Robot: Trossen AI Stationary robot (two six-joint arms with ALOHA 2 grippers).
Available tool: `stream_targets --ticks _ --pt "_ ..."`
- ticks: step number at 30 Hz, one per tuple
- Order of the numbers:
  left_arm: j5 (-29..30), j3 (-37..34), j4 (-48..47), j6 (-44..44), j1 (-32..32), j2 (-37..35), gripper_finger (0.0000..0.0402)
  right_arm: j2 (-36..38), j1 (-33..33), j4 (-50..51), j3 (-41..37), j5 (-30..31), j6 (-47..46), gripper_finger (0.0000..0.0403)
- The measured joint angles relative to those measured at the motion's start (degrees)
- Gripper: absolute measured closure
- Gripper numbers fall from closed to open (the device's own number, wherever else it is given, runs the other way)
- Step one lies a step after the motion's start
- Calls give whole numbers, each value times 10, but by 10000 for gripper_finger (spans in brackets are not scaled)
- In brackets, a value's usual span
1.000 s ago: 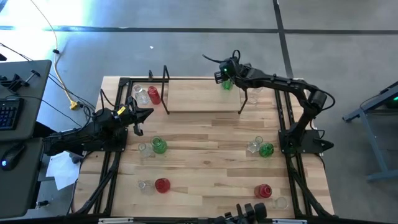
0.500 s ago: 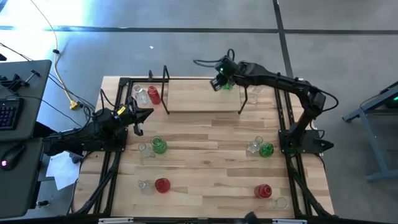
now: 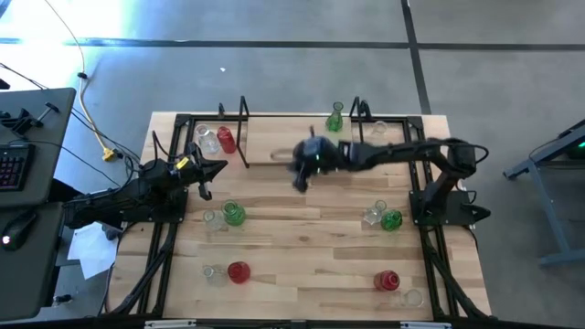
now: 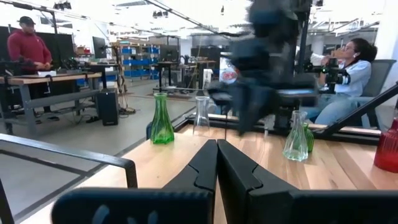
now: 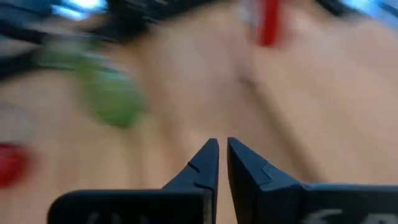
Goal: Sort vases onto shelf
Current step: Put the left green vase aligned with the other green vase on the shelf
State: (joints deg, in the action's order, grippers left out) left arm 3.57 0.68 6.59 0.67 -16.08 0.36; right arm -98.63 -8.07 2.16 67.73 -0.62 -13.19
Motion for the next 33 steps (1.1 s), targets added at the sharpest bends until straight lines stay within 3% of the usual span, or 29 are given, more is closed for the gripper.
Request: stream_targets --ticks 4,10,19,24,28,33 --pt "1 0 1 0 0 0 399 -12 42 -171 -54 -24 -16 383" --pt "1 0 -11 0 0 7 399 -80 86 -242 -24 -20 -18 336" --pt "1 0 -3 0 0 11 399 -197 116 -233 125 -16 2 190" --pt "1 0 -3 0 0 11 399 -251 116 -175 216 -9 3 115" --pt "1 0 -3 0 0 11 399 -293 118 -163 279 -12 19 89" --pt "1 0 -3 0 0 11 399 -338 120 -145 329 -12 32 86"
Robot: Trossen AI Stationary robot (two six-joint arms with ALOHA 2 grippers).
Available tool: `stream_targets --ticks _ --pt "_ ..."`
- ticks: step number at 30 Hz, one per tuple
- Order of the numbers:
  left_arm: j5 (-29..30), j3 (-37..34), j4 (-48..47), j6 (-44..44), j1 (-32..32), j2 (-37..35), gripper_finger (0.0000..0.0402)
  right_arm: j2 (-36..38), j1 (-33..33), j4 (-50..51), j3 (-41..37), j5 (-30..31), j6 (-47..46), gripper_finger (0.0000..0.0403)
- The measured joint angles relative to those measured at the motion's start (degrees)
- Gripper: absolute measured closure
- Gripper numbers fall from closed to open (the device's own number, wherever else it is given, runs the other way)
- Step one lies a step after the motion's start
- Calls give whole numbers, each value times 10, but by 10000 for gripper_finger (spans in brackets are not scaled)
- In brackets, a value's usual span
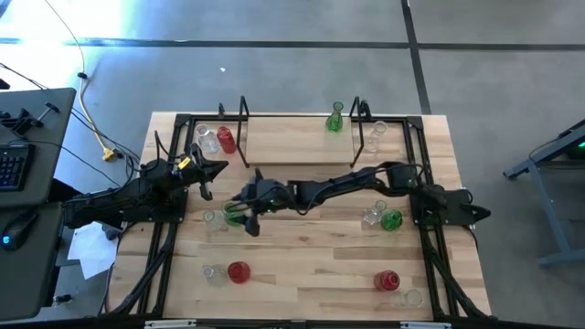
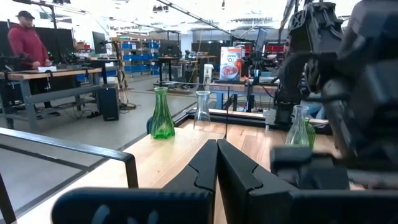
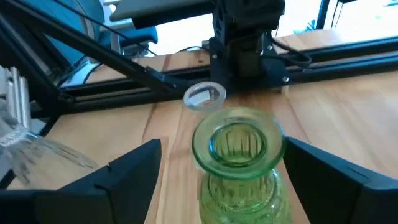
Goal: Sort vases onto shelf
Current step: Put the left green vase aligned with the other green vase on the shelf
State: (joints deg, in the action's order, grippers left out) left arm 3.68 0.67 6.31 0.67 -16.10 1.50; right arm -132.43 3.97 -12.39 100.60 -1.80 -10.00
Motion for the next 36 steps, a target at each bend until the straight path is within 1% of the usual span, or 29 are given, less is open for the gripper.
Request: stream_targets --ticks 6,11,14,21,24,31,36 --pt "0 0 0 0 0 0 399 -26 -2 -14 19 -12 0 86" --pt "0 0 0 0 0 0 399 -28 -1 -14 19 -13 12 95" --pt "1 0 0 0 0 0 399 -28 0 -25 18 -15 16 120" --pt "2 0 10 0 0 0 399 -36 0 -39 18 -19 21 200" --pt "2 0 13 0 0 0 399 -40 0 -45 18 -18 20 219" --pt "2 0 13 6 0 0 399 -39 0 -50 18 -18 12 219" --pt "2 0 13 6 0 0 399 -23 -2 -33 17 -18 11 222"
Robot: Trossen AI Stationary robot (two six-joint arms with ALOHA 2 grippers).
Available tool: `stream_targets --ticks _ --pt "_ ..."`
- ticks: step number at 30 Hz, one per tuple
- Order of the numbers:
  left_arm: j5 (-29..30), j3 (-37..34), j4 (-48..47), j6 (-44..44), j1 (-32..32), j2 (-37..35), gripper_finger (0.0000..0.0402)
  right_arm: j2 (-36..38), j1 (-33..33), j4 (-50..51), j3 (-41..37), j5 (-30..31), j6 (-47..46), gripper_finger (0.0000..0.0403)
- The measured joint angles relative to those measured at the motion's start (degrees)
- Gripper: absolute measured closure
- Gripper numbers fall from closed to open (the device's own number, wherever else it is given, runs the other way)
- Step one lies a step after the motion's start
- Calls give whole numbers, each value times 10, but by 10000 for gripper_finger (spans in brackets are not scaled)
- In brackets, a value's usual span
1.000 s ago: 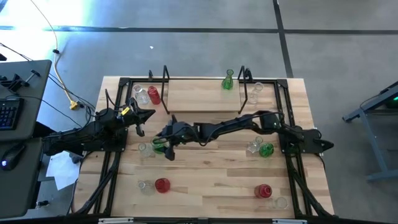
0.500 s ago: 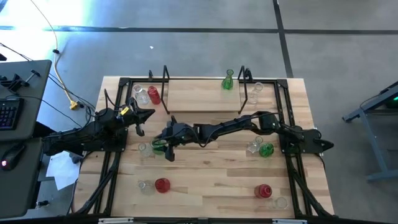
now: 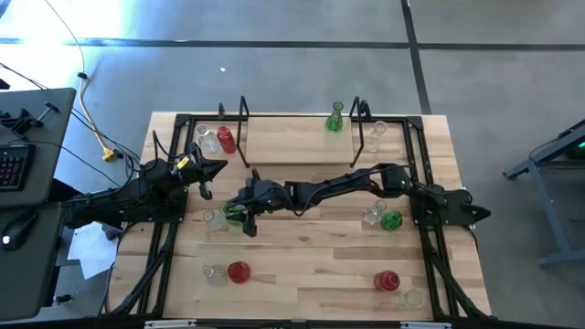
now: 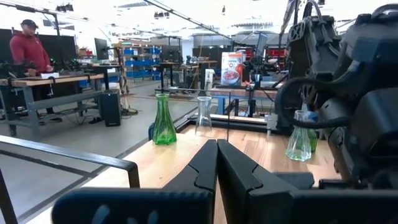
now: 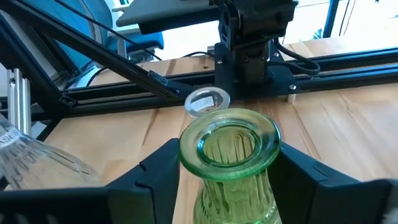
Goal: Sort vases onto shelf
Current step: Put the left green vase aligned with the other green vase on the shelf
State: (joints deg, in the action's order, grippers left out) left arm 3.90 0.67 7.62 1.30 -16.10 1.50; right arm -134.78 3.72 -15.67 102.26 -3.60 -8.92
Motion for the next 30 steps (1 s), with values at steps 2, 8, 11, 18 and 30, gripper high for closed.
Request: stream_targets --ticks 2,8,11,18,30 --pt "0 0 0 0 0 0 399 10 -1 2 0 0 3 222" --pt "0 0 0 0 0 0 399 44 -6 19 0 5 4 223" --pt "0 0 0 0 0 0 399 62 -7 38 0 19 10 223" --pt "-2 0 -1 -2 0 0 399 122 -7 151 0 86 36 224" --pt "-9 0 -1 -6 0 0 399 224 8 356 0 222 43 224"
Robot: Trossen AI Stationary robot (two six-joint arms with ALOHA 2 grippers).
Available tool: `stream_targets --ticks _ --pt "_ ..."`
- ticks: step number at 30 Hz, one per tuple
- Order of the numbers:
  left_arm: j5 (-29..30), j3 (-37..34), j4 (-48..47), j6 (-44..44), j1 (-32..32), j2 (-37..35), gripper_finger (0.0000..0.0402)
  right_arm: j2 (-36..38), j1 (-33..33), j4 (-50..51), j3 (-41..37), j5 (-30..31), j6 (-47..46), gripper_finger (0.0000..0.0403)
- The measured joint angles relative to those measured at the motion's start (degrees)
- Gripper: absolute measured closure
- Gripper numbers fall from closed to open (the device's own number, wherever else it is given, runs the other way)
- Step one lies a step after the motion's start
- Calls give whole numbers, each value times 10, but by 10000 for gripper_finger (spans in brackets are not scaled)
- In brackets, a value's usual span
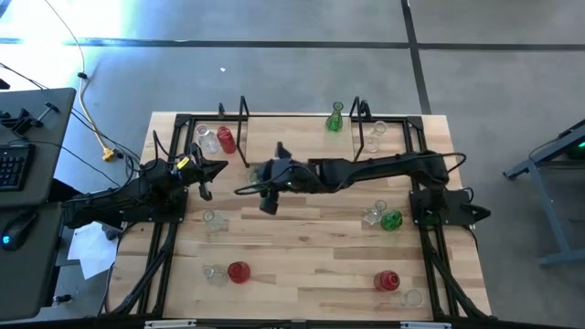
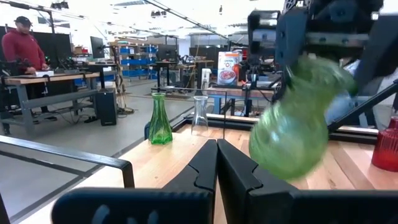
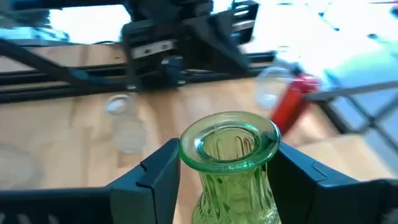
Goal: Sort vases onto shelf
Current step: Put the left green vase aligned with the other green vase on the shelf
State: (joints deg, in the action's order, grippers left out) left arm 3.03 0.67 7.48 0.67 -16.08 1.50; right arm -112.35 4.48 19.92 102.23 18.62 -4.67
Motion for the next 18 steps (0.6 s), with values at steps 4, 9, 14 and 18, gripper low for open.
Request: stream_targets --ticks 4,9,14,18 --pt "0 0 0 0 0 0 399 18 6 60 0 64 -13 224" --pt "0 0 -2 0 0 0 399 24 3 122 0 122 -42 229" --pt "0 0 -2 0 0 0 399 24 -8 180 0 145 -60 246" --pt "0 0 -2 -2 0 0 399 25 -21 211 0 157 -59 275"
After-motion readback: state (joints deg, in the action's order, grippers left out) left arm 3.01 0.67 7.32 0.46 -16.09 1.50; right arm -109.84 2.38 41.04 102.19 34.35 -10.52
